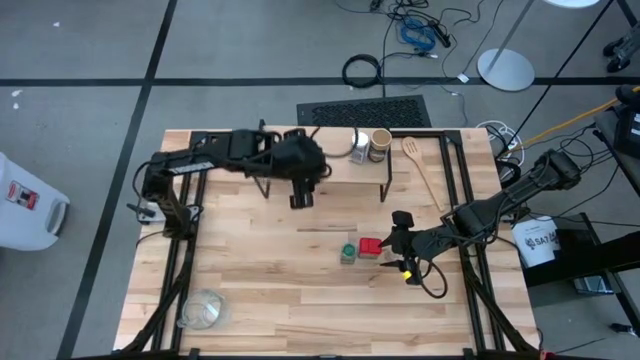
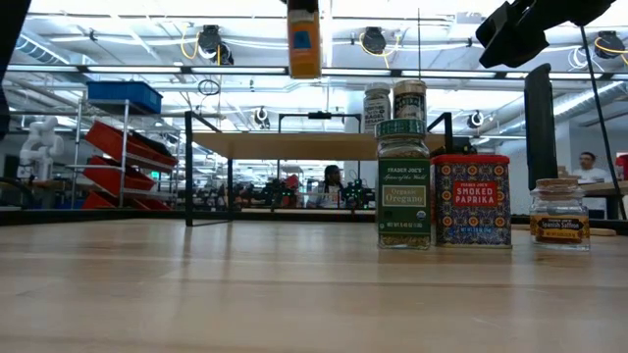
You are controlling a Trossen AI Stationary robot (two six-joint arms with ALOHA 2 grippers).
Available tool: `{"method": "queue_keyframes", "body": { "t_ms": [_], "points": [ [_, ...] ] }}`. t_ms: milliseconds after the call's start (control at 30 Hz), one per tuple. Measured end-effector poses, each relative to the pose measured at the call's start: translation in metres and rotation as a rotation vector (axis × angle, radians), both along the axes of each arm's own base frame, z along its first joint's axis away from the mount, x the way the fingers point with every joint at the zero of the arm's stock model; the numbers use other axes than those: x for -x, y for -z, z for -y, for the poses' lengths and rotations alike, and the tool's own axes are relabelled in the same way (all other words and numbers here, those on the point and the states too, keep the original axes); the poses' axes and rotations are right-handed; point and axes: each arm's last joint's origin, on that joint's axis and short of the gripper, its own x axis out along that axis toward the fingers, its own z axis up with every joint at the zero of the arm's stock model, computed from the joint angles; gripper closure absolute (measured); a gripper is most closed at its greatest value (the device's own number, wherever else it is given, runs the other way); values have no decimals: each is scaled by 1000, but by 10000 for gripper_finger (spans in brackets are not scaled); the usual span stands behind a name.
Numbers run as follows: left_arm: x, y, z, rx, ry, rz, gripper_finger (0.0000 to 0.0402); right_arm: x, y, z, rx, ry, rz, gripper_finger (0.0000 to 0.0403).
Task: Shelf spices
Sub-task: Put the black seasoning bottle on the shelf
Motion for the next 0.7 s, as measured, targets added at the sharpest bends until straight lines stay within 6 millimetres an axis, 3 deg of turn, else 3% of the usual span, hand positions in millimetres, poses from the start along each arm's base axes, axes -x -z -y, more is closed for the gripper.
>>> {"method": "queue_keyframes", "body": {
  "t_ms": [200, 367, 700],
  "points": [
    [-4, -6, -27, 80, -110, 124, 187, 0, 0, 0, 1, -1, 1, 179],
    [-9, -11, -46, 96, -81, 213, 187, 0, 0, 0, 3, -2, 1, 179],
    [-8, -4, -94, 163, -114, 238, 187, 0, 0, 0, 1, 3, 5, 179]
  ]
}}
